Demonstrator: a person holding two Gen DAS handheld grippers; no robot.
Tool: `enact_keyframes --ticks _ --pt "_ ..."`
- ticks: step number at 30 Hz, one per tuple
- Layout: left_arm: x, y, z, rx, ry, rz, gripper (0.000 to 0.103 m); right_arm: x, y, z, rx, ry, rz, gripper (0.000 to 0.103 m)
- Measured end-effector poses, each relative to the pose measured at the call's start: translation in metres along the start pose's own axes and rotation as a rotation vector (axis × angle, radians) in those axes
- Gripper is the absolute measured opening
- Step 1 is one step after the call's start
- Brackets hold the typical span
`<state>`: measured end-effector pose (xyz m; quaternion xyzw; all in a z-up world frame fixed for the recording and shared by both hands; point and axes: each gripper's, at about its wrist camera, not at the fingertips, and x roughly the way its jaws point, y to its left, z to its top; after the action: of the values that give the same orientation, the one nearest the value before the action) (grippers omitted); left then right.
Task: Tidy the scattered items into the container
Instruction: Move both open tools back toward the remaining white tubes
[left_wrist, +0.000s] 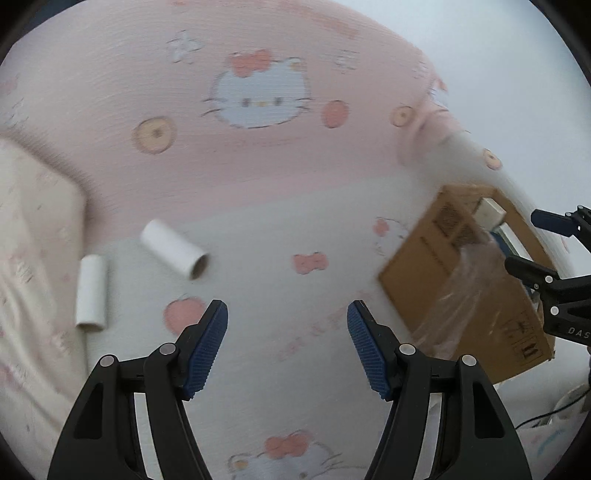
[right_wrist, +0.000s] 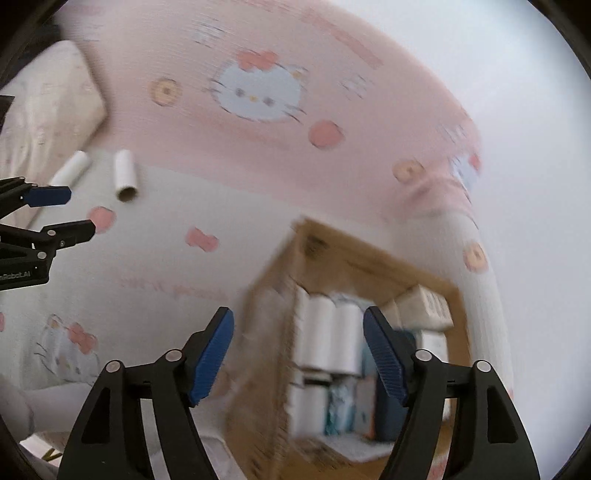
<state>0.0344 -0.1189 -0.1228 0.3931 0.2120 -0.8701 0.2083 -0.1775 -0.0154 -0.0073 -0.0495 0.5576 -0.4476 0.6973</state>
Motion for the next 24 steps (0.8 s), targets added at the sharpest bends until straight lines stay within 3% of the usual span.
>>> enact_keyframes --ticks 5,7,14,17,24 --pt "0.005 0.047 -0.014 -0.147 0.050 0.051 0.071 0.020 0.043 0.016 -0.087 -0.059 0.061 0.075" --pt "0.009 0.062 -0.019 -0.179 0.068 0.089 0.071 0.028 0.074 0.029 0.172 -0.043 0.066 0.075" --pt "0.013 0.092 -0.025 -0.209 0.048 0.280 0.071 0.047 0.120 0.042 0.178 -0.403 0.109 0.074" --pt "0.013 0.102 -0.024 -0.238 -0.008 0.296 0.071 0.056 0.136 0.050 0.180 -0.449 0.137 0.075" --pt "0.020 0.136 -0.025 -0.336 -0.018 0.250 0.071 0.078 0.166 0.068 0.122 -0.477 0.197 0.075"
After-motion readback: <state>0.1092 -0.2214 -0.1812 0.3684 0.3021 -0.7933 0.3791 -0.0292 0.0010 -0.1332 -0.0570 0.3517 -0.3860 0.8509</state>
